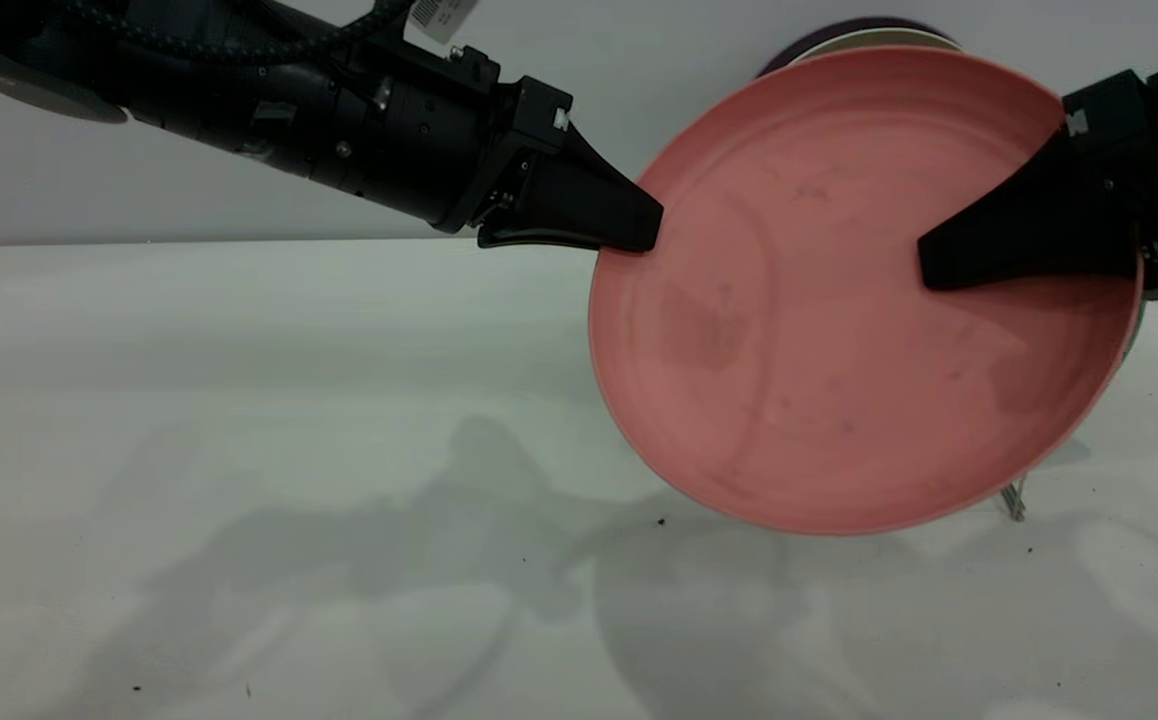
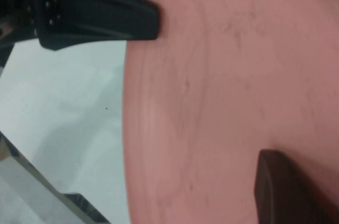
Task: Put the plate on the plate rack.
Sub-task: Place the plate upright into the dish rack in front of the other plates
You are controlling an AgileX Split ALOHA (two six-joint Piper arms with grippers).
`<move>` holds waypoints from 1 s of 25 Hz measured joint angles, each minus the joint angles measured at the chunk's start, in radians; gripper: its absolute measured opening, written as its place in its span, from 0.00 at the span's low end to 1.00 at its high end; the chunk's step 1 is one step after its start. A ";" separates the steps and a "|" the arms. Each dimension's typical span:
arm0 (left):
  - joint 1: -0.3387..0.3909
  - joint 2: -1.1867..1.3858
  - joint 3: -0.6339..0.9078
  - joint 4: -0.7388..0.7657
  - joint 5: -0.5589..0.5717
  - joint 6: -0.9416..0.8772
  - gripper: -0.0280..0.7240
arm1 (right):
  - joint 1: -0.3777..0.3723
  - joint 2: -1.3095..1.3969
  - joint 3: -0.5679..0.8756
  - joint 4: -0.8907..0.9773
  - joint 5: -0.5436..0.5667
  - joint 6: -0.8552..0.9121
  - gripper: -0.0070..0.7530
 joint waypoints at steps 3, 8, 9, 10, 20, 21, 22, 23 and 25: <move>0.008 0.001 0.000 0.010 0.015 -0.006 0.13 | 0.000 -0.008 -0.008 -0.051 -0.037 -0.027 0.18; 0.129 -0.001 -0.009 0.073 0.028 -0.123 0.39 | 0.001 -0.040 -0.005 -0.323 -0.214 -0.109 0.18; 0.156 -0.001 -0.009 0.097 0.026 -0.147 0.44 | 0.001 -0.051 -0.005 -0.350 -0.235 -0.131 0.18; 0.177 -0.001 -0.009 0.117 0.024 -0.171 0.48 | 0.001 -0.065 -0.005 -0.380 -0.259 -0.163 0.18; 0.342 -0.001 -0.010 0.353 0.020 -0.312 0.59 | 0.001 -0.191 -0.076 -0.617 -0.218 -0.519 0.18; 0.350 -0.001 -0.010 0.366 0.020 -0.314 0.59 | 0.001 -0.192 -0.092 -0.637 -0.193 -0.549 0.18; 0.357 -0.001 -0.010 0.377 0.020 -0.317 0.59 | 0.001 -0.192 -0.108 -0.656 -0.162 -0.576 0.18; 0.359 -0.001 -0.010 0.384 0.020 -0.318 0.59 | 0.001 -0.192 -0.124 -0.670 -0.134 -0.609 0.18; 0.361 -0.001 -0.010 0.387 0.020 -0.319 0.59 | 0.001 -0.192 -0.153 -0.677 -0.102 -0.647 0.18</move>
